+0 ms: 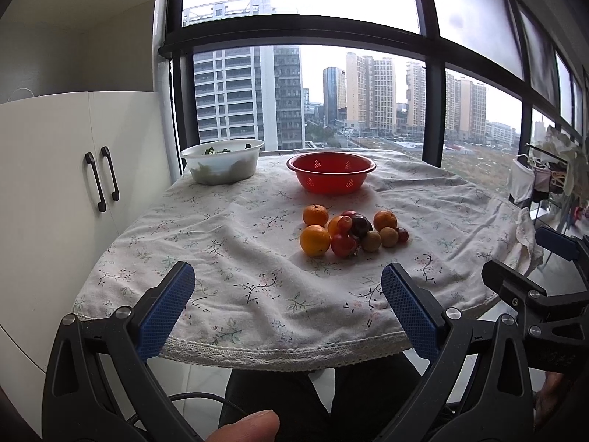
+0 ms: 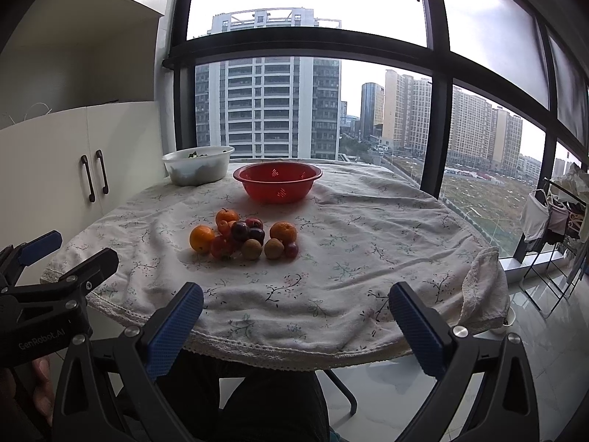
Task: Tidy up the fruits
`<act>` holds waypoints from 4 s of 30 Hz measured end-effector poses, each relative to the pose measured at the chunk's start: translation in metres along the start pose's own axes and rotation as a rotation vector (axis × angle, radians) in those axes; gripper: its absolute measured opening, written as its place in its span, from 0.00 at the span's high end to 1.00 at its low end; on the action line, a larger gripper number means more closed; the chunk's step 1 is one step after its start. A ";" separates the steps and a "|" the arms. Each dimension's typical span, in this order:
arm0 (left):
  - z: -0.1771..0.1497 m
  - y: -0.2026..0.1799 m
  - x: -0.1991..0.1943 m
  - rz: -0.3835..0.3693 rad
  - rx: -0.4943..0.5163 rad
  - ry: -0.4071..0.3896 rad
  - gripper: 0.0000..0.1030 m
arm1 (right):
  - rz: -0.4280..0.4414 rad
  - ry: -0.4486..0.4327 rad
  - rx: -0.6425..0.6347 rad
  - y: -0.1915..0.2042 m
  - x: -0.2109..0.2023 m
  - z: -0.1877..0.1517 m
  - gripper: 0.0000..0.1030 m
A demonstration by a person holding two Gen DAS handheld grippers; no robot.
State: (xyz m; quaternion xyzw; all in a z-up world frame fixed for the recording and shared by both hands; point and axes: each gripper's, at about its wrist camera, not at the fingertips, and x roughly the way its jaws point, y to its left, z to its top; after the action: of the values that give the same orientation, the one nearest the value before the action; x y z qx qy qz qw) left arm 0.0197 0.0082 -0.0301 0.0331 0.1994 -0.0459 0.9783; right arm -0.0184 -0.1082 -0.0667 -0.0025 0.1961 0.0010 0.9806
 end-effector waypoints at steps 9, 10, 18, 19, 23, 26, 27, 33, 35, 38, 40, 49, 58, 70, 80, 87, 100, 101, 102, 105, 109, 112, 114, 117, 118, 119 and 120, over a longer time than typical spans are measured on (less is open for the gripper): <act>0.001 0.020 0.059 -0.154 -0.038 0.167 0.00 | 0.040 -0.183 -0.013 -0.014 0.004 -0.004 0.00; 0.001 0.028 0.066 -0.170 -0.072 0.174 0.00 | 0.054 -0.183 0.011 -0.019 0.007 -0.004 0.00; 0.027 0.061 0.133 -0.176 -0.037 0.279 0.00 | 0.168 0.040 0.140 -0.056 0.055 -0.002 0.00; 0.033 0.059 0.142 -0.203 -0.011 0.295 0.00 | 0.188 0.070 0.153 -0.059 0.062 -0.001 0.00; 0.052 0.052 0.166 -0.281 0.113 0.330 0.00 | 0.214 0.117 0.150 -0.065 0.081 0.010 0.00; 0.063 0.045 0.183 -0.347 0.212 0.356 0.00 | 0.266 0.130 0.128 -0.068 0.096 0.025 0.00; 0.066 0.045 0.187 -0.380 0.231 0.361 0.00 | 0.292 0.147 0.115 -0.068 0.103 0.031 0.00; 0.068 0.033 0.211 -0.538 0.386 0.432 0.25 | 0.398 0.241 -0.005 -0.062 0.140 0.068 0.03; 0.064 0.028 0.217 -0.569 0.422 0.456 0.32 | 0.405 0.245 -0.063 -0.057 0.149 0.078 0.11; 0.061 0.025 0.233 -0.612 0.424 0.507 0.45 | 0.425 0.268 -0.121 -0.049 0.163 0.086 0.25; 0.060 0.026 0.239 -0.645 0.408 0.522 0.46 | 0.453 0.306 -0.144 -0.044 0.172 0.086 0.32; 0.055 0.030 0.253 -0.717 0.376 0.551 0.52 | 0.520 0.369 -0.145 -0.038 0.193 0.083 0.37; 0.053 0.032 0.261 -0.770 0.342 0.555 0.52 | 0.562 0.408 -0.135 -0.034 0.203 0.082 0.37; 0.054 0.037 0.258 -0.784 0.316 0.539 0.62 | 0.593 0.449 -0.034 -0.040 0.220 0.084 0.41; 0.054 0.047 0.257 -0.763 0.286 0.528 0.62 | 0.556 0.514 -0.031 -0.032 0.242 0.079 0.47; 0.054 0.052 0.254 -0.757 0.271 0.523 0.62 | 0.531 0.545 -0.039 -0.028 0.253 0.077 0.50; 0.053 0.058 0.251 -0.742 0.245 0.512 0.62 | 0.542 0.530 -0.039 -0.028 0.250 0.075 0.60; 0.054 0.058 0.251 -0.741 0.242 0.511 0.62 | 0.543 0.527 -0.032 -0.030 0.249 0.075 0.60; 0.054 0.059 0.251 -0.740 0.238 0.511 0.62 | 0.544 0.522 -0.025 -0.031 0.248 0.076 0.60; 0.054 0.060 0.253 -0.734 0.226 0.511 0.62 | 0.551 0.506 -0.002 -0.037 0.245 0.077 0.60; 0.056 0.062 0.253 -0.730 0.215 0.509 0.62 | 0.559 0.495 0.018 -0.041 0.243 0.078 0.60; 0.059 0.063 0.251 -0.727 0.210 0.501 0.62 | 0.563 0.495 0.023 -0.041 0.242 0.078 0.60; 0.062 0.067 0.250 -0.724 0.202 0.495 0.62 | 0.562 0.490 0.028 -0.043 0.242 0.079 0.60; 0.069 0.075 0.249 -0.710 0.191 0.478 0.62 | 0.559 0.477 0.049 -0.051 0.240 0.082 0.60; 0.072 0.078 0.249 -0.703 0.187 0.472 0.62 | 0.557 0.473 0.055 -0.053 0.240 0.083 0.60; 0.075 0.082 0.250 -0.695 0.182 0.467 0.62 | 0.552 0.469 0.061 -0.055 0.240 0.084 0.60; 0.078 0.085 0.250 -0.685 0.178 0.462 0.62 | 0.547 0.466 0.066 -0.058 0.240 0.085 0.60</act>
State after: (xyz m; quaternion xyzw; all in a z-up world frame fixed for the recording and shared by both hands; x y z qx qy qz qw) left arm 0.2882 0.0671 -0.0529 0.0588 0.4083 -0.3770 0.8293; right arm 0.2364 -0.1655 -0.0799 0.0814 0.4079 0.2565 0.8725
